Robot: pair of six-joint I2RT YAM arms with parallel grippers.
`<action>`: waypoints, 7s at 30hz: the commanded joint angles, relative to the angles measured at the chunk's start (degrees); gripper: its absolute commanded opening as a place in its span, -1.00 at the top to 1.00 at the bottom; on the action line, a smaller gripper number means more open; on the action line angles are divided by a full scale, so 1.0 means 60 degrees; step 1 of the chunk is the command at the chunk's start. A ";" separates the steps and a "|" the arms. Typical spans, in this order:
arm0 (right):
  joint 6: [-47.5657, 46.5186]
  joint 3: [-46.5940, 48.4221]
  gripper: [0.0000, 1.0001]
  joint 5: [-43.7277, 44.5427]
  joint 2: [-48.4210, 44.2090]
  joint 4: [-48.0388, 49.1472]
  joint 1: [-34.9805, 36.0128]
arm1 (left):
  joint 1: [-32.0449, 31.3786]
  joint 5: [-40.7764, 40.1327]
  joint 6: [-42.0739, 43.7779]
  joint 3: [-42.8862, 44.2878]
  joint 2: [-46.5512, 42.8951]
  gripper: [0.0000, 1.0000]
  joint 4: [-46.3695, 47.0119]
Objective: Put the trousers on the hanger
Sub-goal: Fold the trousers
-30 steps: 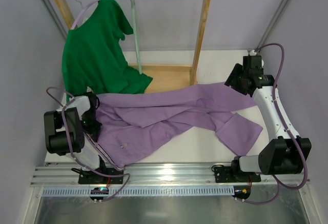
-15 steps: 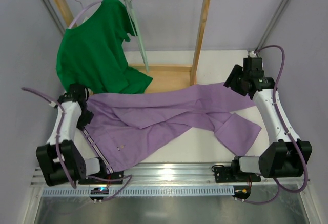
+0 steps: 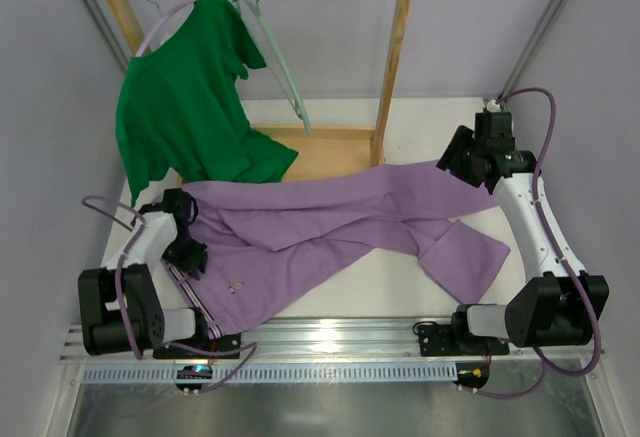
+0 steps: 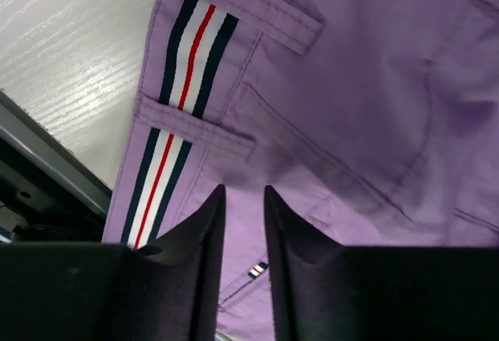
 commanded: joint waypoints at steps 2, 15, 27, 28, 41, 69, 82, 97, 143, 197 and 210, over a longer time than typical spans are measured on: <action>-0.0153 0.0213 -0.19 -0.0008 -0.0100 0.0168 -0.0034 | -0.0029 -0.0179 -0.0194 0.0205 0.1498 0.57 0.0505; -0.0096 0.0081 -0.19 0.0124 -0.0218 0.0182 -0.0034 | 0.1654 -0.1863 0.1403 0.2064 0.3814 0.65 0.0812; 0.0359 -0.0519 -0.19 -0.1048 -0.0218 0.0563 -0.0034 | 0.1977 -0.2467 0.1552 0.4206 0.2927 -0.03 -0.0783; 0.0373 -0.0534 -0.19 -0.1048 -0.0174 0.0592 -0.0048 | 0.1977 -0.2233 0.1434 0.3930 0.2675 -0.03 -0.0842; 0.0388 -0.0490 -0.19 -0.1311 -0.0056 0.0637 -0.0034 | 0.1670 0.0317 0.0012 -0.0262 0.0035 0.70 0.0607; 0.5191 -0.2420 -0.15 -0.0359 0.0135 -0.2587 -0.1895 | 0.2197 -0.1500 0.1317 0.2698 0.2734 0.54 0.0285; 0.7272 -0.2674 -0.17 0.1060 -0.0073 -0.3173 -0.0871 | 0.2168 0.0816 0.0833 0.0791 0.1191 0.36 0.0873; 0.7932 -0.2115 -0.22 0.2805 0.2243 -0.3613 0.3538 | 0.1992 0.1680 0.0979 0.0032 0.1690 0.29 0.1675; 0.6426 0.0344 0.93 0.6687 0.0074 -0.4976 -0.3828 | 0.3091 -0.1806 0.1493 0.2551 0.2733 -0.21 0.0037; 0.3143 -0.1338 0.93 0.0084 -0.2514 -0.0596 -0.5146 | 0.4160 -0.1263 0.1507 0.3707 0.4519 0.99 0.1006; 0.3040 -0.1399 0.93 -0.0462 -0.2430 -0.0184 -0.5132 | 0.4248 -0.1572 0.0922 0.3607 0.2061 -0.20 -0.1587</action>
